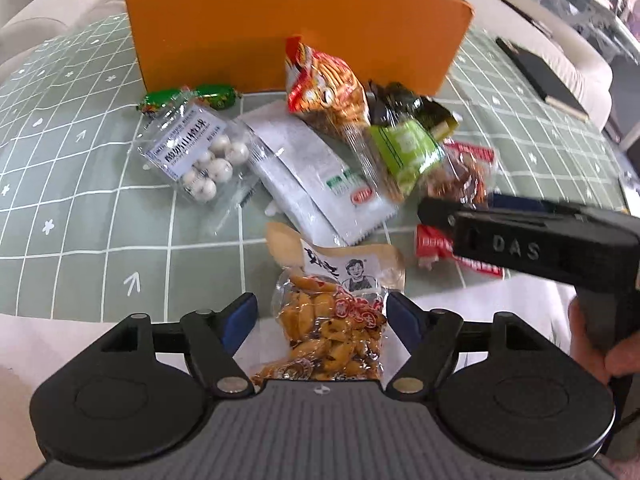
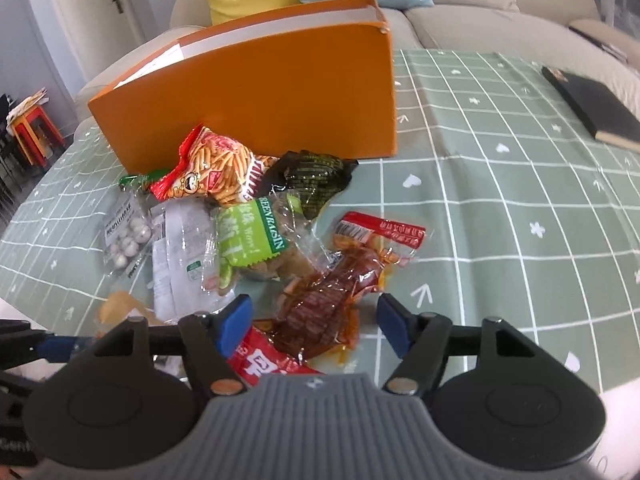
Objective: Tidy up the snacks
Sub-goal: 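Lift both held packets and carry them toward the orange box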
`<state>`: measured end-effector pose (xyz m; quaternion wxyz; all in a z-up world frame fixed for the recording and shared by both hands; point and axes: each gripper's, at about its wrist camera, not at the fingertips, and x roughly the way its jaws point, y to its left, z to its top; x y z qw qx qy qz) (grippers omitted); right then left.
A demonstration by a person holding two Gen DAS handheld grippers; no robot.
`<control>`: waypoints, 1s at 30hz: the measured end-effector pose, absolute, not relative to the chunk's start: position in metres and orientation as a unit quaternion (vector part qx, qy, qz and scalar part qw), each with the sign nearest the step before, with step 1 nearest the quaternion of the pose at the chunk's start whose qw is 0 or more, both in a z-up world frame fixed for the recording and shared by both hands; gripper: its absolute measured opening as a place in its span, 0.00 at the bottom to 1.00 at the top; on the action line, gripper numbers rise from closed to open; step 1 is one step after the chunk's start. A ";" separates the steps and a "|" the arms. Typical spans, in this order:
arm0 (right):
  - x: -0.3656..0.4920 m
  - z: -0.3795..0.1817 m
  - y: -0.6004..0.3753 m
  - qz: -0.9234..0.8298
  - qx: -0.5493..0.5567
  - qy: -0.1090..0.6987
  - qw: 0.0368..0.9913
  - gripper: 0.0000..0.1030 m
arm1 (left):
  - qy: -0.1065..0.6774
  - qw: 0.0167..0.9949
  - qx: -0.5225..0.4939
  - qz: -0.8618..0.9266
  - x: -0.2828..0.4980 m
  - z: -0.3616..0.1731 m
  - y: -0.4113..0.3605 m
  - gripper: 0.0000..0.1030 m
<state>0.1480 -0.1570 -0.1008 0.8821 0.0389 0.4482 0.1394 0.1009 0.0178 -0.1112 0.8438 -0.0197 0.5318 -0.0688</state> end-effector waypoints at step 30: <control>0.149 -0.077 -0.191 0.081 0.106 0.452 0.882 0.00 | 0.453 0.883 -0.092 -0.081 0.103 -0.073 0.034 0.24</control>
